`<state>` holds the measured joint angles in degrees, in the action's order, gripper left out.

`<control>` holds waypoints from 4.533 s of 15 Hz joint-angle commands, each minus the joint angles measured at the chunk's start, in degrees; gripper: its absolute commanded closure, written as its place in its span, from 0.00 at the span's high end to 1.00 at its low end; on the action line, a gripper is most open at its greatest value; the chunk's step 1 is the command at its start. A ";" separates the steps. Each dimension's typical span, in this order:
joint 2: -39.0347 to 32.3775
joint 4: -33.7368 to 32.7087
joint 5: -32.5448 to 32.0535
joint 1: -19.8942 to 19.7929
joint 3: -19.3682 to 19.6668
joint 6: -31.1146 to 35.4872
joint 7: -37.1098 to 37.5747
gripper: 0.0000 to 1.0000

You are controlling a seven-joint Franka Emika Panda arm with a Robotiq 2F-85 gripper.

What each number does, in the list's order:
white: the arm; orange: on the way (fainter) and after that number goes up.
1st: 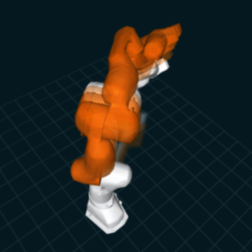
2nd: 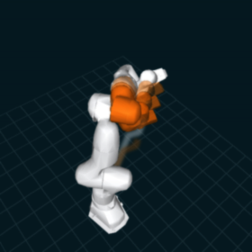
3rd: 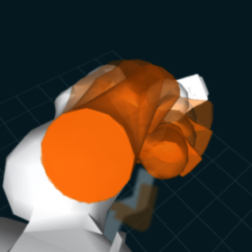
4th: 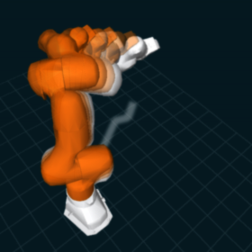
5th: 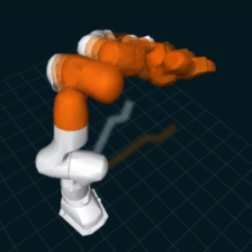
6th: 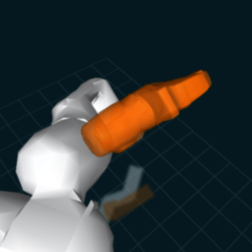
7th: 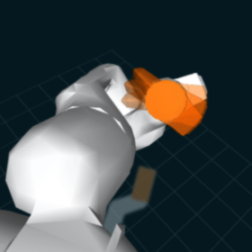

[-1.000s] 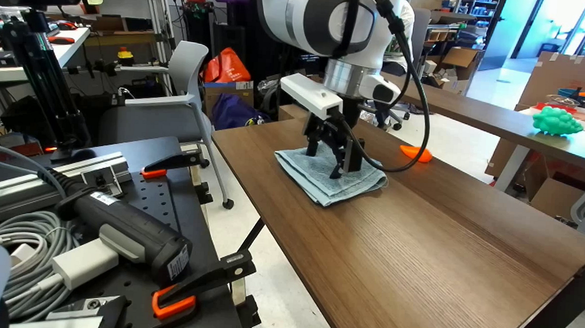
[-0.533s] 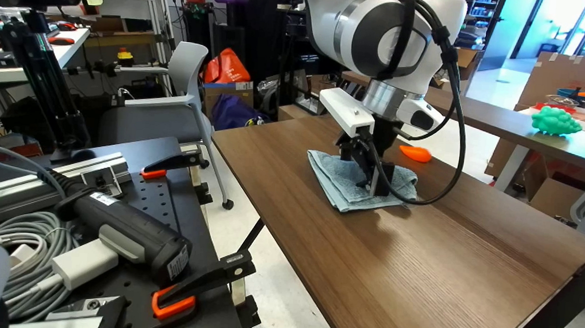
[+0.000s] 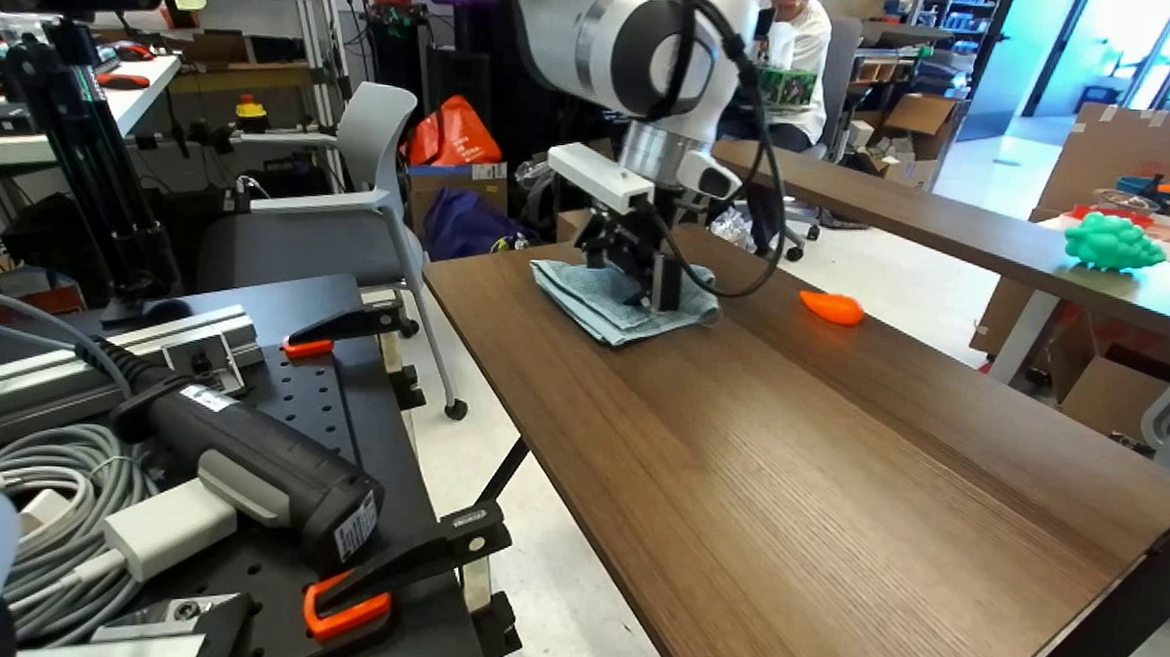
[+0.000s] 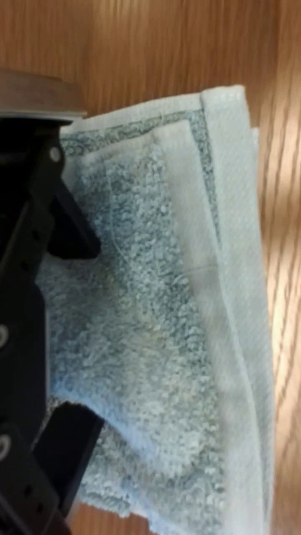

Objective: Use the towel to wipe the table.

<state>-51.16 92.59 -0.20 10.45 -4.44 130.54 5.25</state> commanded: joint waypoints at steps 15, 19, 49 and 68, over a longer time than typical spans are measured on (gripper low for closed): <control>-6.50 -8.37 -5.23 1.53 2.81 7.24 1.35 1.00; 1.14 2.65 -7.04 0.55 1.24 8.31 -4.87 1.00; 0.04 3.74 -3.73 -8.02 6.09 -10.75 -2.03 1.00; -0.30 3.96 2.23 -7.91 6.84 -13.81 7.74 1.00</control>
<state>-48.48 97.94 -0.56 4.98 1.78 114.76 11.31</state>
